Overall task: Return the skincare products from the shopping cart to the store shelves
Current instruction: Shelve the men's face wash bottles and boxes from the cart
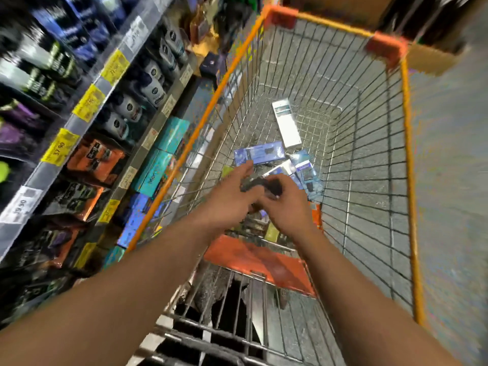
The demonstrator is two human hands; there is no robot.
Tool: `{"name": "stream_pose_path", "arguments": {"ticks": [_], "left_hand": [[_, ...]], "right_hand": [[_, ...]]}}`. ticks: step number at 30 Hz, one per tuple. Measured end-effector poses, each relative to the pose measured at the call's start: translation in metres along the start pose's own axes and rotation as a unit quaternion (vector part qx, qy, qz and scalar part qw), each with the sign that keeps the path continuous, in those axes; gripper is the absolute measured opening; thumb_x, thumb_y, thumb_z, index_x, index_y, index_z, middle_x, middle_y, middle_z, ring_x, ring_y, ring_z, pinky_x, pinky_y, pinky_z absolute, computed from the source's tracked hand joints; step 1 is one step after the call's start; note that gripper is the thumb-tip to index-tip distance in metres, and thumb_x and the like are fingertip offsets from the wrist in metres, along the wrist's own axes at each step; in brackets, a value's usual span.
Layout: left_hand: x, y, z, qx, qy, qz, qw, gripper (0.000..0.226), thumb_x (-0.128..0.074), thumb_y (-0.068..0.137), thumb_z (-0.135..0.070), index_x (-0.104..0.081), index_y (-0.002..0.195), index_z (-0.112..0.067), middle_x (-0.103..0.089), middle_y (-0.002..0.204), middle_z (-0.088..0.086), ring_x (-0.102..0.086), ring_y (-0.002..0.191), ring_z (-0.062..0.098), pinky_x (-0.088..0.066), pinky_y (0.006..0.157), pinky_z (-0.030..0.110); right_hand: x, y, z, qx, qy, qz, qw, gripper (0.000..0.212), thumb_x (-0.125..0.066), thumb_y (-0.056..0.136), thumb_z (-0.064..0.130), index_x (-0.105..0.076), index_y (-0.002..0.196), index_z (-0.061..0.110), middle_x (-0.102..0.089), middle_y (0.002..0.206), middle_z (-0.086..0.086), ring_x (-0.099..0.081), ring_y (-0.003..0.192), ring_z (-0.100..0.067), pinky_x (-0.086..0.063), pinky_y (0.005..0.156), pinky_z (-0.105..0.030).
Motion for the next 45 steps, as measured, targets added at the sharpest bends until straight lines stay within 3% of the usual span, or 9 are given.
{"name": "stream_pose_path", "arguments": {"ticks": [4, 7, 10, 14, 19, 25, 31, 36, 45], "left_hand": [[0.02, -0.035, -0.043, -0.094, 0.073, 0.024, 0.993, 0.069, -0.068, 0.097, -0.026, -0.035, 0.158, -0.025, -0.047, 0.153, -0.01, -0.045, 0.127, -0.003, -0.032, 0.092, 0.0], [0.043, -0.064, -0.071, -0.121, 0.061, 0.025, 0.99, 0.065, -0.069, 0.096, -0.031, -0.041, 0.155, -0.027, -0.053, 0.139, -0.016, -0.053, 0.121, -0.003, -0.033, 0.087, -0.006], [0.061, -0.078, -0.089, -0.146, 0.044, 0.021, 0.988, 0.05, -0.072, 0.095, -0.026, -0.054, 0.142, -0.028, -0.064, 0.129, -0.014, -0.062, 0.104, -0.013, -0.042, 0.088, 0.001], [0.093, -0.112, -0.118, -0.18, 0.028, -0.014, 0.983, 0.037, -0.076, 0.092, -0.018, -0.058, 0.111, -0.045, -0.067, 0.101, -0.024, -0.061, 0.079, -0.02, -0.046, 0.077, 0.006], [0.125, -0.157, -0.145, -0.222, -0.029, -0.036, 0.974, 0.033, -0.075, 0.093, -0.02, -0.06, 0.094, -0.05, -0.072, 0.093, -0.021, -0.065, 0.081, -0.006, -0.051, 0.078, 0.013], [0.168, -0.202, -0.162, -0.27, -0.07, -0.07, 0.958, 0.032, -0.074, 0.093, -0.014, -0.059, 0.096, -0.042, -0.061, 0.072, -0.043, -0.062, 0.068, -0.013, -0.047, 0.063, 0.004], [0.213, -0.231, -0.163, -0.279, -0.094, -0.12, 0.948, 0.027, -0.074, 0.093, -0.01, -0.065, 0.098, -0.035, -0.069, 0.075, -0.032, -0.066, 0.069, -0.011, -0.049, 0.062, 0.007], [0.25, -0.252, -0.153, -0.27, -0.095, -0.163, 0.944, 0.022, -0.078, 0.09, -0.019, -0.071, 0.108, -0.029, -0.078, 0.092, -0.012, -0.074, 0.088, 0.008, -0.059, 0.079, 0.026], [0.32, -0.315, -0.136, -0.297, -0.085, -0.256, 0.916, 0.02, -0.08, 0.088, -0.022, -0.067, 0.097, -0.033, -0.066, 0.07, -0.036, -0.062, 0.063, -0.014, -0.042, 0.057, 0.005]], "right_hand": [[0.031, -0.032, 0.055, 0.046, 0.061, -0.013, 0.997, 0.035, -0.083, 0.085, 0.018, -0.06, 0.111, 0.023, -0.07, 0.102, 0.014, -0.062, 0.09, 0.016, -0.044, 0.079, -0.007], [0.055, -0.056, 0.099, 0.07, 0.119, -0.031, 0.99, 0.041, -0.084, 0.085, 0.021, -0.062, 0.118, 0.025, -0.071, 0.115, 0.01, -0.066, 0.106, 0.001, -0.05, 0.09, -0.015], [0.07, -0.07, 0.134, 0.101, 0.182, -0.043, 0.977, 0.04, -0.082, 0.085, 0.018, -0.062, 0.116, 0.034, -0.069, 0.115, 0.016, -0.065, 0.107, 0.003, -0.049, 0.087, -0.012], [0.083, -0.094, 0.194, 0.133, 0.237, -0.047, 0.961, 0.038, -0.073, 0.087, 0.022, -0.064, 0.123, 0.028, -0.071, 0.119, 0.006, -0.067, 0.114, -0.019, -0.056, 0.097, -0.041], [0.089, -0.119, 0.264, 0.106, 0.339, -0.019, 0.935, 0.024, -0.065, 0.095, 0.039, -0.072, 0.114, 0.025, -0.073, 0.106, -0.004, -0.071, 0.1, -0.028, -0.059, 0.082, -0.041], [0.086, -0.137, 0.336, 0.154, 0.298, -0.037, 0.941, 0.013, -0.067, 0.098, 0.035, -0.075, 0.098, 0.024, -0.074, 0.093, -0.001, -0.069, 0.085, -0.017, -0.057, 0.077, -0.037], [0.066, -0.152, 0.39, 0.2, 0.27, -0.043, 0.941, 0.013, -0.072, 0.095, 0.034, -0.074, 0.092, 0.022, -0.074, 0.085, 0.004, -0.07, 0.081, -0.016, -0.057, 0.073, -0.037], [0.04, -0.165, 0.425, 0.212, 0.265, -0.046, 0.94, 0.016, -0.078, 0.09, 0.04, -0.075, 0.083, 0.025, -0.075, 0.089, -0.004, -0.072, 0.087, -0.026, -0.061, 0.085, -0.057], [-0.019, -0.193, 0.491, 0.247, 0.269, -0.018, 0.931, 0.022, -0.081, 0.087, 0.04, -0.072, 0.072, 0.026, -0.07, 0.071, 0.004, -0.066, 0.071, -0.016, -0.058, 0.077, -0.052]]}}
Point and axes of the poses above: each hand's wrist, its own y-axis towards the middle knuckle, its own x-axis out of the back of the hand, z = x × y, the point moved 8 cm from there along y, towards the middle knuckle
